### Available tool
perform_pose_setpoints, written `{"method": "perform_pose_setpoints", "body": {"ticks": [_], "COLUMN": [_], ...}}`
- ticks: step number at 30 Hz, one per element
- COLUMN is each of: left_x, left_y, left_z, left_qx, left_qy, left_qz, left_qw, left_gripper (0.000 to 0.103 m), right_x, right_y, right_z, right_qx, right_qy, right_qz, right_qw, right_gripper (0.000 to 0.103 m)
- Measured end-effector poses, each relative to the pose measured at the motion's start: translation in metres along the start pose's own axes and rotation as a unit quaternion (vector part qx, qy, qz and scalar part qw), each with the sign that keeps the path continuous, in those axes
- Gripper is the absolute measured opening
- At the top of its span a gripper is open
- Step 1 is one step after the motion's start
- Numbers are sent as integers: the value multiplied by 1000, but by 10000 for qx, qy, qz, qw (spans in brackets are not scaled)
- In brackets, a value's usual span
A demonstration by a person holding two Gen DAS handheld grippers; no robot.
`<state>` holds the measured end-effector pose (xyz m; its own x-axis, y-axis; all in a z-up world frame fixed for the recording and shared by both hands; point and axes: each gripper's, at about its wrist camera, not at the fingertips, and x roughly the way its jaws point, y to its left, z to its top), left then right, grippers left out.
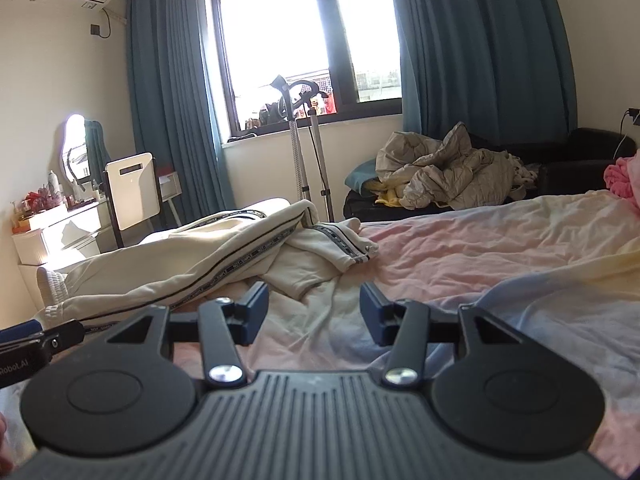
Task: Fold clothes
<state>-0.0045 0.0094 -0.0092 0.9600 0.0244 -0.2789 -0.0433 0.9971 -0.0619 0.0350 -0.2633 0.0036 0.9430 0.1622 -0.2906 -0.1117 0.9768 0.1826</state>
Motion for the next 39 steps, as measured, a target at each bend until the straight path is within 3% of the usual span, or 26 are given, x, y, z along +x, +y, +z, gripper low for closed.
{"method": "perform_pose_setpoints", "body": {"ticks": [3, 7, 13, 19, 24, 28, 31, 36, 39], "left_x": [3, 3, 2, 2, 10, 46, 88, 174, 227], "left_y": [1, 2, 1, -2, -4, -10, -29, -54, -69], "left_z": [-2, -3, -3, -6, 0, 18, 30, 45, 48], "left_qx": [40, 19, 71, 146, 311, 598, 1266, 1730, 1861], "left_qy": [59, 115, 171, 220, 260, 583, 668, 815, 842], "left_qz": [19, 30, -24, 1, 161, 167, 107, -42, -217], "left_qw": [10000, 9999, 9998, 9997, 9990, 9964, 9896, 9815, 9787], "left_gripper": [86, 87, 89, 89, 90, 90, 93, 93, 93], "right_x": [-2, -8, -7, -6, -9, -11, -8, 0, 7], "right_y": [5, 15, 18, 11, 12, 6, 0, -17, -25], "right_z": [0, -1, -4, -2, -3, 2, 5, 5, 4], "right_qx": [-67, -401, -468, -154, -291, 24, 178, 606, 642], "right_qy": [-31, -281, -180, -82, -71, -69, -120, 65, -16], "right_qz": [10, -54, 63, 126, -139, -103, -173, -251, -358], "right_qw": [10000, 9988, 9987, 9998, 9995, 9999, 9996, 9978, 9973], "right_gripper": [54, 68, 71, 78, 85, 89, 93, 93, 99]}}
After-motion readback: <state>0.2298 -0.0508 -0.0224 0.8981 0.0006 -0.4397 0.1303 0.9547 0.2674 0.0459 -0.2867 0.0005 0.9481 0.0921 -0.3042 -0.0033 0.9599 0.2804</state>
